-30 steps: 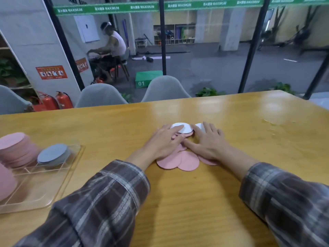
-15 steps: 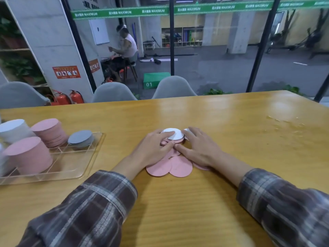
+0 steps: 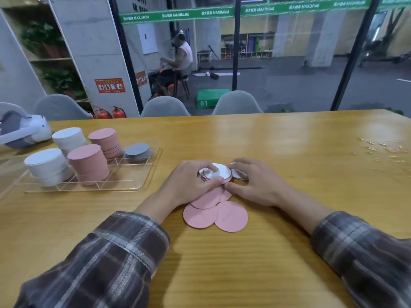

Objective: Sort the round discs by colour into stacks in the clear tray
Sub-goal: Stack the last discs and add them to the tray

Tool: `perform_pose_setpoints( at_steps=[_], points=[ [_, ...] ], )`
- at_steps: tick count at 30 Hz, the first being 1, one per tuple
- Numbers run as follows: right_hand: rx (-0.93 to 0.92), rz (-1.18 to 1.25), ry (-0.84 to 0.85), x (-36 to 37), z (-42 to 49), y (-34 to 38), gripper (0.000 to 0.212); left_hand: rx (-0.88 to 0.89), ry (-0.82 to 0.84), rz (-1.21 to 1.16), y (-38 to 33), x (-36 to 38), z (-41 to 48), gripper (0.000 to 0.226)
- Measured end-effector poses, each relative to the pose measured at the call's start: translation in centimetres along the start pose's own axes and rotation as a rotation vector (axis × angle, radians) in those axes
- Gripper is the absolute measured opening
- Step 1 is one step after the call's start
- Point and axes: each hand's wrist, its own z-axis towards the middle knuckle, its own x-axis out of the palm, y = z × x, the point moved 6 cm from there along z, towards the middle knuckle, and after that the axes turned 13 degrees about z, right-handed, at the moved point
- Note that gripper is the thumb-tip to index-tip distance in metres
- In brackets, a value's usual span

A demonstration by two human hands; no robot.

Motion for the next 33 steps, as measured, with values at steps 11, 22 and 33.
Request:
perform_pose_setpoints(
  at_steps=[11,22,33],
  points=[
    [-0.123,0.218,-0.189,-1.6,-0.1,0.8,0.036,0.107,-0.146,-0.135,-1.2,-1.1,0.0,0.059],
    [-0.029,0.441,-0.246,-1.6,0.4,-0.2,0.015,0.130,-0.145,-0.059,-1.6,-0.7,0.0,0.065],
    [0.087,0.432,-0.339,-2.8,-0.4,-1.3,0.009,-0.133,0.043,-0.041,0.9,0.0,0.3,0.042]
  ],
)
